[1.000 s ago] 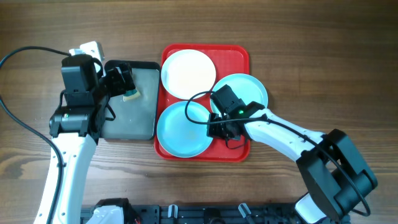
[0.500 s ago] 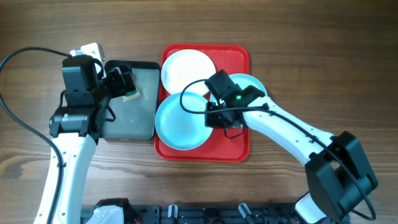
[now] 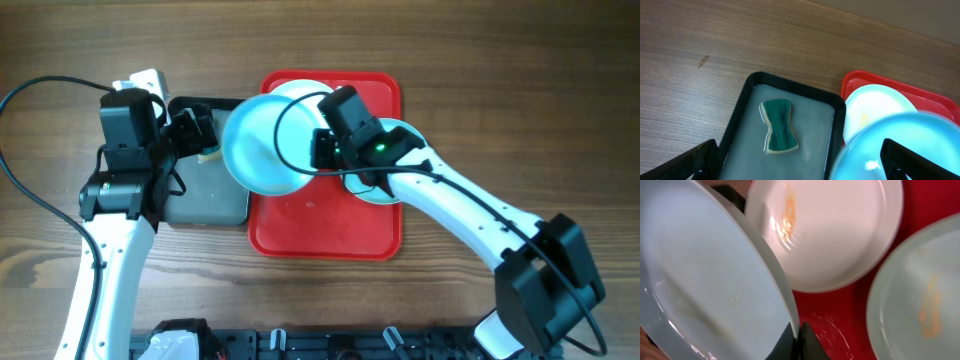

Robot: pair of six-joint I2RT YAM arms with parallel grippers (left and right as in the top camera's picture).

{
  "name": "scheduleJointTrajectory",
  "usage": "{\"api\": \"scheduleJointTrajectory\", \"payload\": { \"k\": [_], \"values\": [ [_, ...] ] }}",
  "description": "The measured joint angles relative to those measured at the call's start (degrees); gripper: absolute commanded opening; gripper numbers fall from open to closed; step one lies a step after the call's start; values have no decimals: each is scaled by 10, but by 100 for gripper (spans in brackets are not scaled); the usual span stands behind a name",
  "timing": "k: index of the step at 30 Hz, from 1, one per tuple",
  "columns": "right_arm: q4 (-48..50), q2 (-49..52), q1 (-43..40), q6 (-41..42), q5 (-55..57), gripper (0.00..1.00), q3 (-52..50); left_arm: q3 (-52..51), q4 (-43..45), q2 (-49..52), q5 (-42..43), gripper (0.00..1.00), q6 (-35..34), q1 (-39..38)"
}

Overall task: Clean dirty plates on tray and stack at the side
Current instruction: 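Lift the cleaned blue plate with the right gripper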

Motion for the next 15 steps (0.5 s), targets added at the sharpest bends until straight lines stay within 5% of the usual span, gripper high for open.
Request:
{"api": "scheduleJointTrajectory", "payload": {
  "k": [15],
  "values": [
    [253, 63, 111, -139, 170, 5, 1, 0, -1, 0, 0, 100, 0, 0]
  ]
}}
